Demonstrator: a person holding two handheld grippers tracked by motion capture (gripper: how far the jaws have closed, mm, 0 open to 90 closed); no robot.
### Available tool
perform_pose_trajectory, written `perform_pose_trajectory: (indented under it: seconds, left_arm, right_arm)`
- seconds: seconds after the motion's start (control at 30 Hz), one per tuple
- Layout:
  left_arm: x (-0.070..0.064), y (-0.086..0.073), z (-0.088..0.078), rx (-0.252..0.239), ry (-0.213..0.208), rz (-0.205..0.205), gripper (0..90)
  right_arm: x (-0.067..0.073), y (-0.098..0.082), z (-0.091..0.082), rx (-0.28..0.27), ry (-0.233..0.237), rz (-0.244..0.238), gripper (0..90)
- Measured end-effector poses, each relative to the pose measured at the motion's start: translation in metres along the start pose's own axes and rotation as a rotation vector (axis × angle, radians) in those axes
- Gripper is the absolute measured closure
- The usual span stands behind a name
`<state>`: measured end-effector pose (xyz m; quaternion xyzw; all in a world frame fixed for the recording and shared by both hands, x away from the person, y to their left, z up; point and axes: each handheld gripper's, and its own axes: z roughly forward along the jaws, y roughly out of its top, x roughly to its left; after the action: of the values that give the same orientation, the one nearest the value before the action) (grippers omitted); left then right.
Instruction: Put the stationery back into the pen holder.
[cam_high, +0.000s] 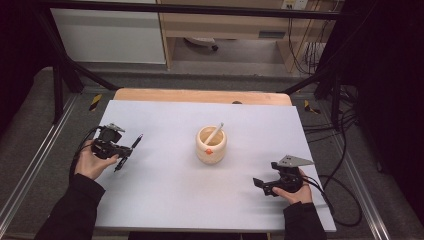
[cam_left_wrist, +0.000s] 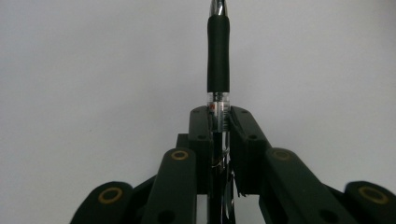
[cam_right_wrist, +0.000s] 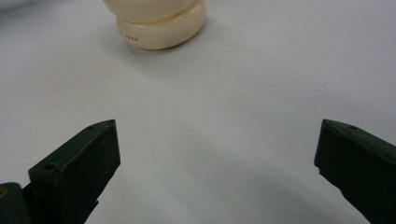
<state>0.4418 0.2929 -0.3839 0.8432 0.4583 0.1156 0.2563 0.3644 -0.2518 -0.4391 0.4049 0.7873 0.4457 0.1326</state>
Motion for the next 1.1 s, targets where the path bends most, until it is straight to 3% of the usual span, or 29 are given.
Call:
perform_pose_trajectory:
  seconds: [0.2,0.57,0.8,1.1]
  left_arm:
    - [-0.011,0.001,-0.003,-0.047,-0.024,0.015,79.1]
    - [-0.033,0.002,-0.007,-0.183,-0.09,0.011,79.1]
    - [-0.051,0.007,-0.008,-0.253,-0.113,0.035,79.1]
    - [-0.068,0.013,-0.01,-0.304,-0.124,0.055,79.1]
  right_arm:
    - [0.0,0.0,0.0,0.0,0.0,0.0,1.0]
    - [0.0,0.0,0.0,0.002,0.0,-0.005,1.0]
    - [0.0,0.0,0.0,0.002,-0.001,-0.005,1.0]
    - [0.0,0.0,0.001,0.003,-0.001,-0.007,1.0]
